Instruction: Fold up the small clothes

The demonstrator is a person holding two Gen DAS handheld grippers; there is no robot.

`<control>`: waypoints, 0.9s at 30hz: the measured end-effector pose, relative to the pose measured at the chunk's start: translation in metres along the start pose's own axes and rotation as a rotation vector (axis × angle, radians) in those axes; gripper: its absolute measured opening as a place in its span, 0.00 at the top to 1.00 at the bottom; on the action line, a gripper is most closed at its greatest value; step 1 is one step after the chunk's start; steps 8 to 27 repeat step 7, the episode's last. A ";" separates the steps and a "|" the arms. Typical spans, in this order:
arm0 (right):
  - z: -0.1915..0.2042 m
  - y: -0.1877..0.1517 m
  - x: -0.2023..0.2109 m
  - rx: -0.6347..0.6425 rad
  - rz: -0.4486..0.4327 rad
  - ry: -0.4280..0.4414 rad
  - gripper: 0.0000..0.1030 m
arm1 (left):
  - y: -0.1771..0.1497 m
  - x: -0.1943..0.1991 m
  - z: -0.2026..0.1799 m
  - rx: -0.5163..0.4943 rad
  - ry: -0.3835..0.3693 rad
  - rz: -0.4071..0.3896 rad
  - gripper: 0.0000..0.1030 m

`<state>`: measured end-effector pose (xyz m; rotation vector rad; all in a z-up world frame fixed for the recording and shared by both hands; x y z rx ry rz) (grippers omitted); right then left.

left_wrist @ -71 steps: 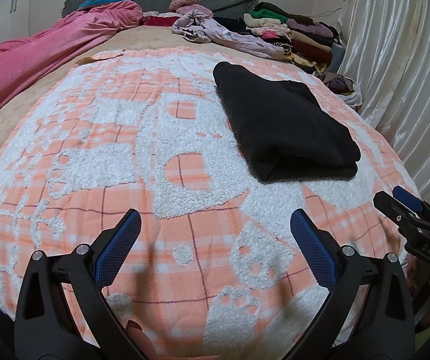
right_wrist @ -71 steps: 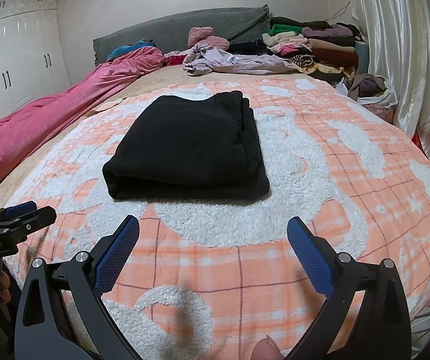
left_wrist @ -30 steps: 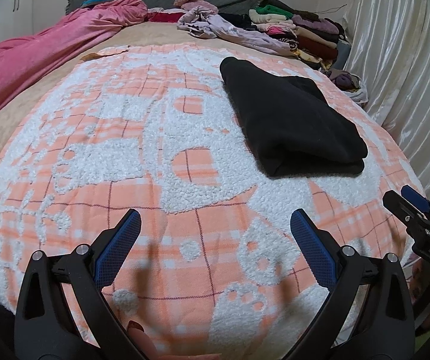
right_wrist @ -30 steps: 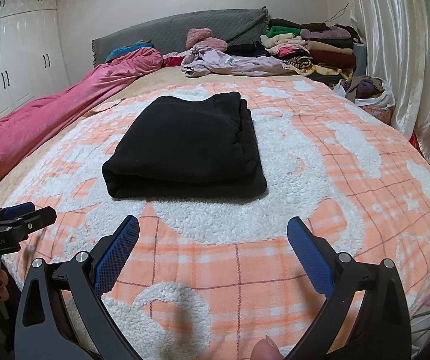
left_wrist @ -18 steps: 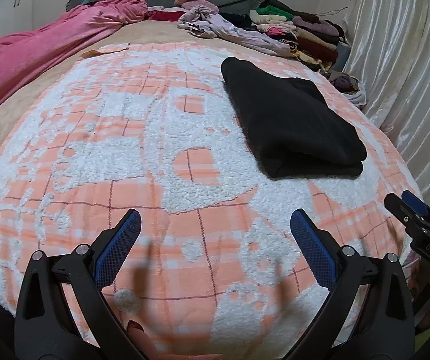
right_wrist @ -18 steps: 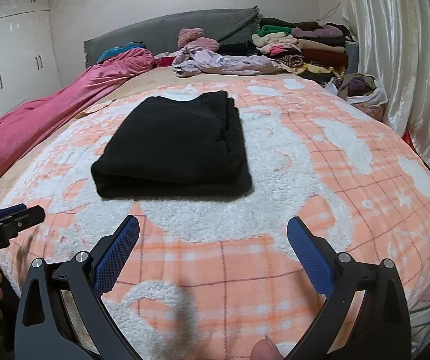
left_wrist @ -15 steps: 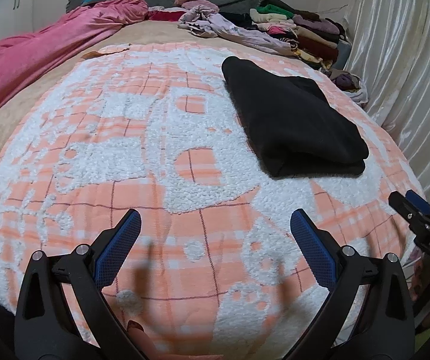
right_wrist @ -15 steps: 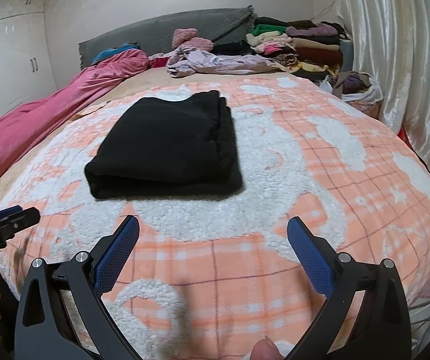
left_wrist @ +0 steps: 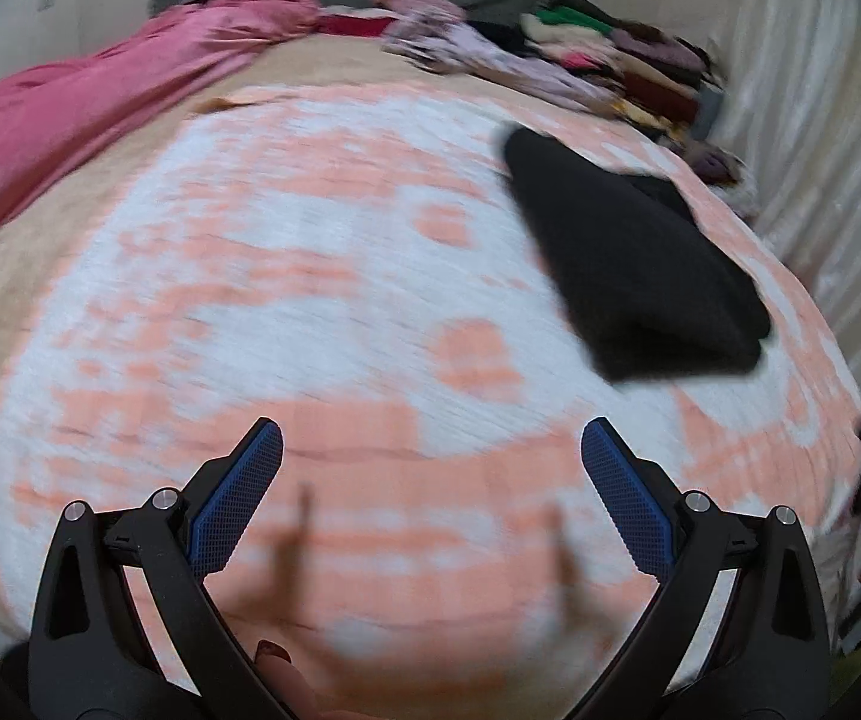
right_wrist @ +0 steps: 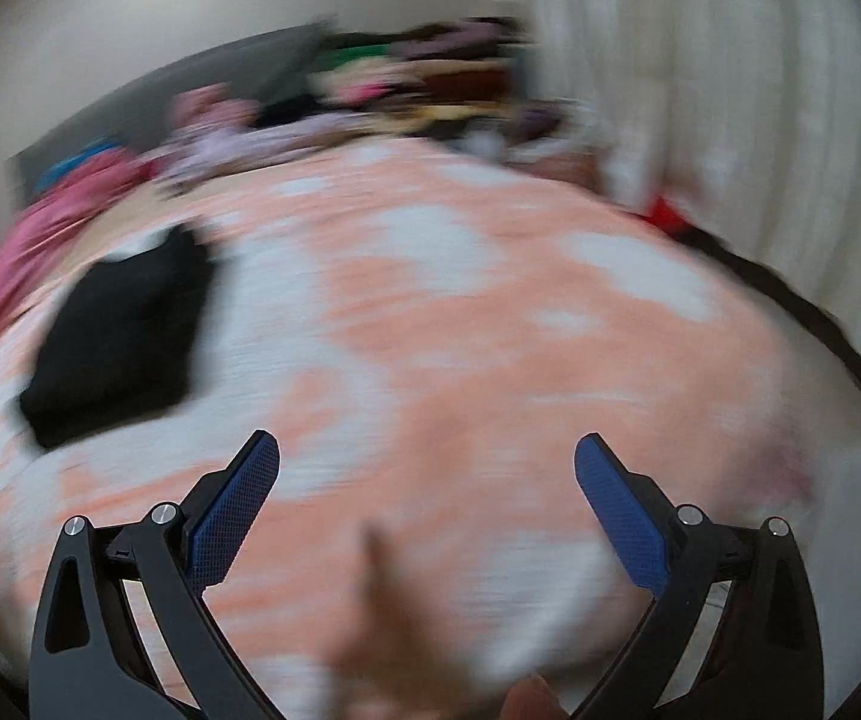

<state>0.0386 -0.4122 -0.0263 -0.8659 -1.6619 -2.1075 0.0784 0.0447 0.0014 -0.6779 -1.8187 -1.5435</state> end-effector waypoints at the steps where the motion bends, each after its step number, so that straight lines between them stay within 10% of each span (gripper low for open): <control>1: -0.022 0.000 0.001 -0.033 -0.008 -0.058 0.04 | 0.006 0.001 0.016 0.024 0.019 -0.003 0.09; 7: -0.197 -0.007 0.024 -0.270 -0.036 -0.488 0.04 | 0.046 -0.009 0.155 0.138 0.305 -0.012 0.09; 27: -0.197 -0.007 0.024 -0.270 -0.036 -0.488 0.04 | 0.046 -0.009 0.155 0.138 0.305 -0.012 0.09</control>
Point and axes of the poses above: each gripper's, at about its wrist camera, not at the fingertips, and x roughly against the way its jaws point, z to its left, y to its top, the point moved 1 cm from there along -x, roughly the way its jaws point, and after that the axes turned 5 degrees about y, right-handed, at the moved point
